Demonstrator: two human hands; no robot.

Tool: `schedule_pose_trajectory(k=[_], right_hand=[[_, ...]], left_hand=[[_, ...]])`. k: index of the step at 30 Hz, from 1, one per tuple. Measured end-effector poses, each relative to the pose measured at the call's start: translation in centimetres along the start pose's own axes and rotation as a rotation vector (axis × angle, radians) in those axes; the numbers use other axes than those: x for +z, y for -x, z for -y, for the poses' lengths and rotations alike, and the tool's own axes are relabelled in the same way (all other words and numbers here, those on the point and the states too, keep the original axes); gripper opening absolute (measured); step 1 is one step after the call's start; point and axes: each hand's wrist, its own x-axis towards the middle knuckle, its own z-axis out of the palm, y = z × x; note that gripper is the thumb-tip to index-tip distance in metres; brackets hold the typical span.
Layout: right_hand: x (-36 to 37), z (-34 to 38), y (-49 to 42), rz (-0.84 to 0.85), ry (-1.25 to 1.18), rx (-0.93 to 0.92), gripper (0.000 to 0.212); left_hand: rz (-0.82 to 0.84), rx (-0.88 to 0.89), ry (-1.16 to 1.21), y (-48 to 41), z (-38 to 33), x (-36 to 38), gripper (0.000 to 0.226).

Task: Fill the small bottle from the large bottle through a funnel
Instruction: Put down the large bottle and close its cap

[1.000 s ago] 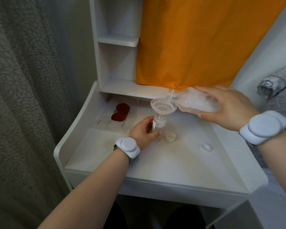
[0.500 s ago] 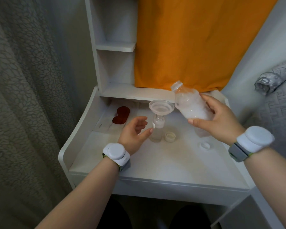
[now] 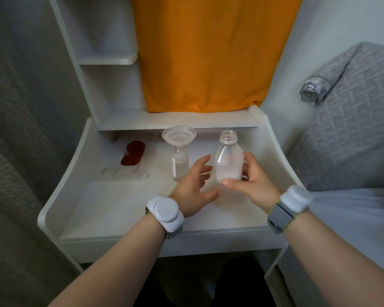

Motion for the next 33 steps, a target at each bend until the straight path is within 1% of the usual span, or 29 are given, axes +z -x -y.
schedule_pose_trajectory(k=[2, 6, 9, 12, 14, 16, 17, 18, 19, 21, 24, 26, 29, 30, 31, 33], right_hand=[[0.2, -0.3, 0.1, 0.016, -0.026, -0.003, 0.057], [0.5, -0.9, 0.2, 0.024, -0.084, -0.03, 0.062], [0.4, -1.1, 0.1, 0.039, -0.022, -0.049, 0.063], [-0.2, -1.1, 0.0, 0.055, 0.08, -0.067, 0.067], [-0.9, -1.1, -0.1, -0.031, 0.062, -0.097, 0.059], [-1.9, -1.6, -0.4, -0.22, 0.114, -0.11, 0.047], [-2.4, -2.0, -0.7, -0.31, 0.205, -0.086, 0.044], [-2.9, -2.6, -1.0, -0.366, 0.315, -0.037, 0.044], [-3.1, -3.1, -1.3, -0.38, 0.42, 0.033, 0.048], [-3.2, -4.1, -1.7, -0.323, 0.569, 0.16, 0.059], [-2.6, -4.5, -2.2, -0.247, 0.668, 0.219, 0.067], [-2.3, -4.5, -2.6, -0.214, 0.716, 0.228, 0.062], [-2.4, -4.3, -2.7, -0.176, 0.761, 0.244, 0.043], [-2.4, -4.3, -2.6, -0.171, 0.756, 0.245, 0.04], [-2.5, -4.1, -2.6, -0.169, 0.732, 0.238, 0.039], [-2.7, -3.6, -2.2, -0.188, 0.606, 0.193, 0.038]], left_hand=[[0.025, -0.004, -0.019, -0.5, 0.3, 0.4, 0.086], [0.035, 0.022, -0.015, -1.4, 0.4, 1.1, 0.082], [0.027, 0.056, -0.025, -1.8, 0.4, 1.3, 0.077], [0.015, 0.041, -0.018, -2.1, 0.6, 1.4, 0.074], [0.008, 0.024, 0.029, -2.1, 1.0, 1.4, 0.073], [0.011, 0.004, 0.063, -2.1, 1.5, 1.5, 0.074], [0.015, -0.003, 0.07, -2.1, 1.7, 1.6, 0.077], [0.019, -0.006, 0.074, -2.1, 1.8, 1.6, 0.079], [0.022, -0.008, 0.077, -2.1, 2.0, 1.6, 0.08], [0.023, -0.005, 0.077, -2.2, 2.2, 1.6, 0.078], [0.024, 0.012, 0.067, -2.3, 2.4, 1.6, 0.068], [0.027, 0.019, 0.071, -2.4, 2.5, 1.6, 0.064], [0.023, 0.023, 0.083, -2.2, 2.4, 1.6, 0.064], [0.021, 0.022, 0.086, -2.2, 2.4, 1.7, 0.065], [0.022, 0.021, 0.09, -2.1, 2.3, 1.7, 0.066], [0.029, 0.018, 0.101, -2.1, 2.0, 1.7, 0.073]])
